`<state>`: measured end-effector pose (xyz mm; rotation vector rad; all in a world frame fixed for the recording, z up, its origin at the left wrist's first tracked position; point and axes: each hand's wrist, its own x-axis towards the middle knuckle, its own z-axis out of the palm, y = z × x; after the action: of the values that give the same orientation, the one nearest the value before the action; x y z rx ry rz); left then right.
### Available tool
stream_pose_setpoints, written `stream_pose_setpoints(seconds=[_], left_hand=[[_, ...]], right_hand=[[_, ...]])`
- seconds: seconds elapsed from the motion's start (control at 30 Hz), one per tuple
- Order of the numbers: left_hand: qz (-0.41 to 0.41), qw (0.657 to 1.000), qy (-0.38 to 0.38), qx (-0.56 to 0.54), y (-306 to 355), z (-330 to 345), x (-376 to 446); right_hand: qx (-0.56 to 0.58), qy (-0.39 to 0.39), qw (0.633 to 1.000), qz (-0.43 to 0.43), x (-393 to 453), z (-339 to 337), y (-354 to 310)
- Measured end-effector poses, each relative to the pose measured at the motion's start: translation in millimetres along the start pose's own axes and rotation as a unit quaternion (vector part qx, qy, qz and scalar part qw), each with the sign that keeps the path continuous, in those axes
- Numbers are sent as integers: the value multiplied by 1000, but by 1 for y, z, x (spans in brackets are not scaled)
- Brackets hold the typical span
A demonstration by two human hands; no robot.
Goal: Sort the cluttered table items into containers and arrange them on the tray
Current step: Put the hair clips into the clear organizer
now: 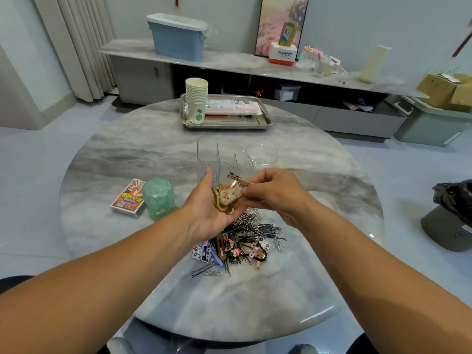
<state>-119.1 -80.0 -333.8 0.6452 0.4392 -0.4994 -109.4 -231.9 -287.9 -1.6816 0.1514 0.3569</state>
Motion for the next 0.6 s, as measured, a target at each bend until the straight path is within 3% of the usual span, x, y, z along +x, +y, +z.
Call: stream_pose_setpoints(seconds=[0.1,0.17,0.27,0.33,0.4,0.43,0.53,0.6], left_hand=[[-20,997,-69,-9,-1,0,0],[-22,997,-72,-10,1,0,0],[-8,998,-44,-34,8,1,-1],[10,999,-10,-41,12,1,-3],[29,999,26,-31,16,2,-6],[33,999,35,-23,16,2,-8],[47,998,48,-6,15,2,-11],[53,997,54,8,14,2,-10]], right_hand=[[-164,24,982,-86,-2,12,9],[-194,8,973,-123,-3,14,10],[-174,-28,974,-143,-4,11,6],[-164,12,975,-151,1,0,0],[-209,18,970,-125,6,-17,-3],[-265,-19,960,-88,7,-26,-3],[-465,-160,869,58,2,-35,12],[-530,-180,823,99,-3,-29,26]])
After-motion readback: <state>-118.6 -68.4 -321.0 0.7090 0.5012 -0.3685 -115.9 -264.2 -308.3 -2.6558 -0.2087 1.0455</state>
